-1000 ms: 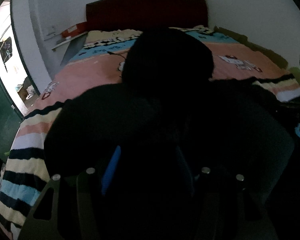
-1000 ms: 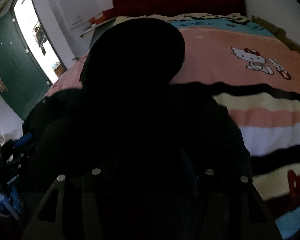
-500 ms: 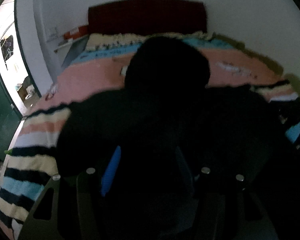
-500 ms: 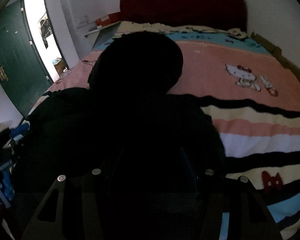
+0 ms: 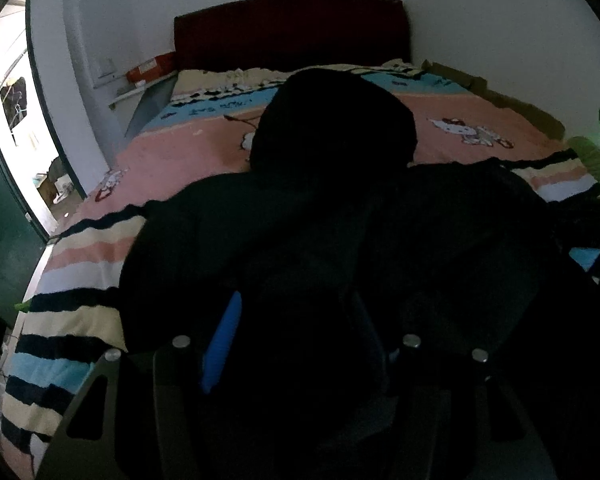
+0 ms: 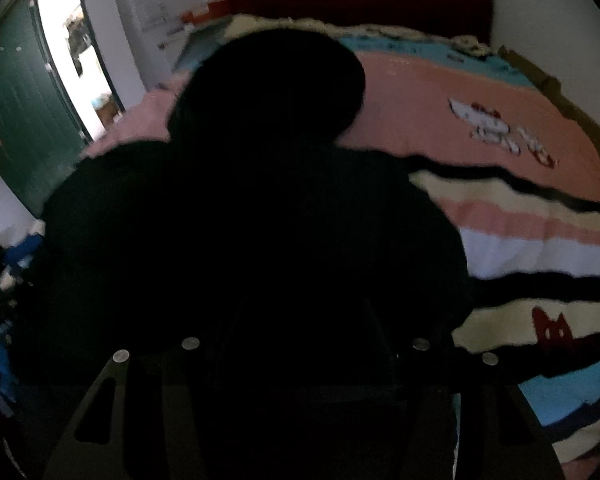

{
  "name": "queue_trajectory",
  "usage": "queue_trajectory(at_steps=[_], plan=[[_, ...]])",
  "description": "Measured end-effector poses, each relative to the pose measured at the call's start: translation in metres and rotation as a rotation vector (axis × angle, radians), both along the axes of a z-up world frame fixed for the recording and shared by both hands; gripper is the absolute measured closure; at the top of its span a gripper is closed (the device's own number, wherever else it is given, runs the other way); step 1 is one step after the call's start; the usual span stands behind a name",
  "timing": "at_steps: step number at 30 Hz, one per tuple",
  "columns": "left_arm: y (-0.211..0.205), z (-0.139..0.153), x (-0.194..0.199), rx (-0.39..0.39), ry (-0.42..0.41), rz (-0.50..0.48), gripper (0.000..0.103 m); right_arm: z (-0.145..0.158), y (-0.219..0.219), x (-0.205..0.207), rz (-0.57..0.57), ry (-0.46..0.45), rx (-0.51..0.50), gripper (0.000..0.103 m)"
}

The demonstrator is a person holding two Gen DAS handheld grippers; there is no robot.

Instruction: Fold large clothes

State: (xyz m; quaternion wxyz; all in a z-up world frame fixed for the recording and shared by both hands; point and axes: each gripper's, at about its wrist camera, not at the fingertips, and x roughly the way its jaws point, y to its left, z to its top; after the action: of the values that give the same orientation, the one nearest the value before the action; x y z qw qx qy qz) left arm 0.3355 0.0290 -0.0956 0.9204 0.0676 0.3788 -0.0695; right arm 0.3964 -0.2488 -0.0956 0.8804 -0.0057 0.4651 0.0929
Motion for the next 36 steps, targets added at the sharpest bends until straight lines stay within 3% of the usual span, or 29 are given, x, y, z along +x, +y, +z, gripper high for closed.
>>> queue_trajectory(at_steps=[3,10,21,29,36], plan=[[0.002,-0.009,0.004,-0.005,0.019,0.01,0.048,0.011,0.011,0.001,0.023,-0.043,0.013,0.046],[0.006,-0.022,0.005,-0.03,0.024,0.01,0.048,-0.031,0.026,0.007,0.058,0.017,-0.011,0.042],[0.004,-0.026,0.003,-0.015,0.028,0.014,0.047,-0.036,0.026,0.001,0.048,0.038,-0.036,0.037],[0.005,-0.013,-0.013,0.011,0.032,0.024,0.047,-0.021,0.025,-0.024,0.003,0.036,-0.06,0.036],[0.012,0.018,-0.047,0.017,-0.013,0.032,0.047,0.006,0.019,-0.075,-0.024,-0.012,-0.03,0.033]])
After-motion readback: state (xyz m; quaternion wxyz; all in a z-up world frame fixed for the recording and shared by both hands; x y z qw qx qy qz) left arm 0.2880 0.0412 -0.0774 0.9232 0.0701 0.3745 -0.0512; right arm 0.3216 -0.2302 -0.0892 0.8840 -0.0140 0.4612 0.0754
